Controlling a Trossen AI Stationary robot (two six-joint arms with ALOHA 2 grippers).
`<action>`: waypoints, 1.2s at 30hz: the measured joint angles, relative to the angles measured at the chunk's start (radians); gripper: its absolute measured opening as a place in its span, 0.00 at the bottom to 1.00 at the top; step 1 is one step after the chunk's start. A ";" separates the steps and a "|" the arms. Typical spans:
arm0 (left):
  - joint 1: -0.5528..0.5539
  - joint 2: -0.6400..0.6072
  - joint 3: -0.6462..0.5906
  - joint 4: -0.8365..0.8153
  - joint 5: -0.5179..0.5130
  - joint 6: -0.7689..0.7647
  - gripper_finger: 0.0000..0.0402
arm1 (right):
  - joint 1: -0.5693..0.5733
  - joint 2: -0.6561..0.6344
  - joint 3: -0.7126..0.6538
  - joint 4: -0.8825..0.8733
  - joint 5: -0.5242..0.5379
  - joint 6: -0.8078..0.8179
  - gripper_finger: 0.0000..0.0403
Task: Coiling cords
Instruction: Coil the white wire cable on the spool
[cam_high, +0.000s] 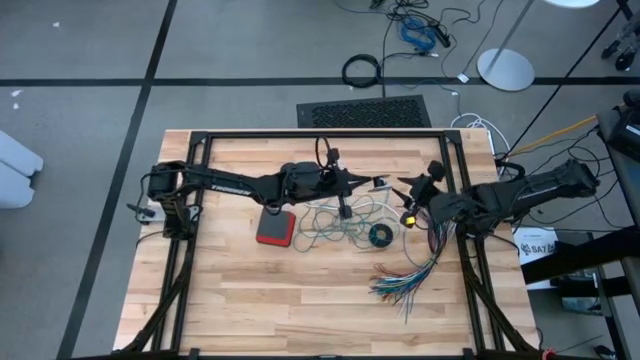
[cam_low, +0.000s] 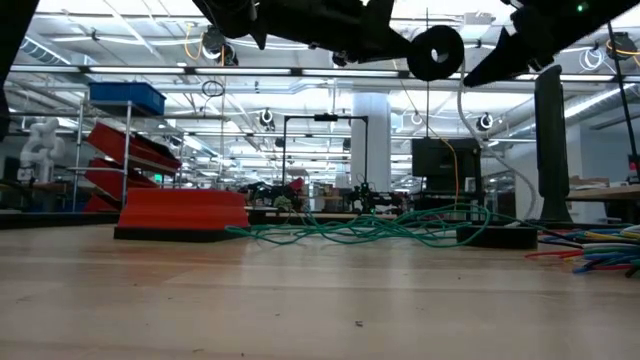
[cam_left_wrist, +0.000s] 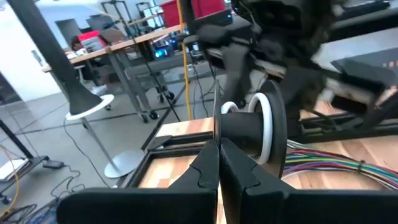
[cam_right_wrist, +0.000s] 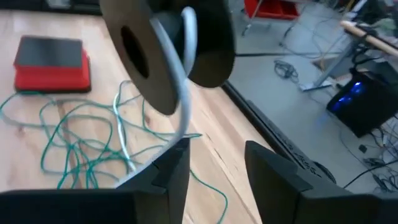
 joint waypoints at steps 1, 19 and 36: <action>0.002 0.000 0.000 0.000 -0.004 -0.010 0.00 | 0.012 -0.001 -0.027 0.043 0.024 0.009 0.33; 0.008 0.000 0.000 0.069 -0.004 -0.069 0.00 | 0.042 -0.001 -0.343 0.652 0.115 -0.012 0.22; 0.024 0.001 0.000 0.078 -0.022 -0.038 0.00 | 0.067 0.000 -0.343 0.687 0.166 -0.033 0.21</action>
